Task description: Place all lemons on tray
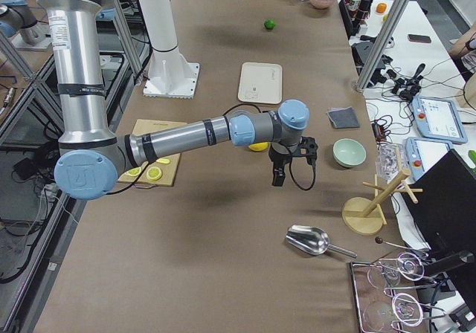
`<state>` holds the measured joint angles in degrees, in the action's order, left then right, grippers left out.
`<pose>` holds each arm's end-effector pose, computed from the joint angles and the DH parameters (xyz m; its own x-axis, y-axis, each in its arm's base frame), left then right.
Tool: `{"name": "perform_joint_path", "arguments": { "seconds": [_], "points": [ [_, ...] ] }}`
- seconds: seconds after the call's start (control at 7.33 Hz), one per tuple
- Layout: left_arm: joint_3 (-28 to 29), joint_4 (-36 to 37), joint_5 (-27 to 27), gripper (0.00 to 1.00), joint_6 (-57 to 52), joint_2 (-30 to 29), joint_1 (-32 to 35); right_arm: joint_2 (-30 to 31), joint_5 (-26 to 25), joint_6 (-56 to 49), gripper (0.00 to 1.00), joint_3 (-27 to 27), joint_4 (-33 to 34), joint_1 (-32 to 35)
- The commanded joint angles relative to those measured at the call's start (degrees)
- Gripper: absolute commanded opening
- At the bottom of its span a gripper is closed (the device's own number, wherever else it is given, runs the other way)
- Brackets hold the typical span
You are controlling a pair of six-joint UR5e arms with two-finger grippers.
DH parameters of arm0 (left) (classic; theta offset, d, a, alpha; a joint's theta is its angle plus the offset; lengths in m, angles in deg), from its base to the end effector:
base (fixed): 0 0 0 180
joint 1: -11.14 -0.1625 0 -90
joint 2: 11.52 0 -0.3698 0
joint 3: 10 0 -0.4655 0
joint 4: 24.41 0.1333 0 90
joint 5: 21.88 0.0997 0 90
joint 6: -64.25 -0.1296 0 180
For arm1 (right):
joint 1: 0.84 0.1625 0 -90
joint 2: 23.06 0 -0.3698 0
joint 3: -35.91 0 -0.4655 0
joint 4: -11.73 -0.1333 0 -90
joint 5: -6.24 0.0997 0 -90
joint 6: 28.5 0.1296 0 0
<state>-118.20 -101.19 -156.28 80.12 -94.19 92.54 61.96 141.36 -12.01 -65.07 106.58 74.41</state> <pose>0.0335 -0.5065 0.5381 0.7245 -0.1947 -0.6612 0.0506 0.9717 -0.2306 -0.1114 -0.5861 0.4734 0.6919 -0.0295 0.7214 0.0557 0.9984 -0.0126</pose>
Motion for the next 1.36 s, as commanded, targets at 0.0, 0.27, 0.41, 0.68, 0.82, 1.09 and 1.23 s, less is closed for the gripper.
{"name": "perform_joint_path", "arguments": {
  "seconds": [0.0,0.27,0.41,0.68,0.82,1.09,1.23],
  "points": [
    [0.7,-1.0,-0.6,0.98,8.6,-5.6,-6.6,-2.0,0.2,2.4,1.00,-0.1,-0.1,-5.1],
    [1.7,-1.4,-0.5,0.98,13.6,-9.3,-12.0,-4.5,1.2,3.4,1.00,0.2,0.0,-9.7],
    [3.5,-1.5,-0.4,0.97,15.4,-12.0,-14.2,-6.3,1.2,7.4,1.00,0.2,0.0,-12.0],
    [9.1,-4.5,-0.5,0.97,18.6,-16.7,-16.1,-8.9,0.7,8.9,1.00,0.9,0.0,-15.7],
    [10.9,-8.6,-0.5,0.97,21.9,-16.8,-17.4,-9.9,0.8,8.8,1.00,2.2,0.0,-16.9],
    [13.5,-14.8,-0.3,0.97,27.4,-16.8,-20.3,-10.2,1.0,8.7,1.00,3.6,0.0,-18.4],
    [15.3,-17.2,-0.2,0.96,29.2,-16.8,-21.2,-10.6,1.1,8.7,0.99,4.6,0.0,-19.1]
  ]
}}
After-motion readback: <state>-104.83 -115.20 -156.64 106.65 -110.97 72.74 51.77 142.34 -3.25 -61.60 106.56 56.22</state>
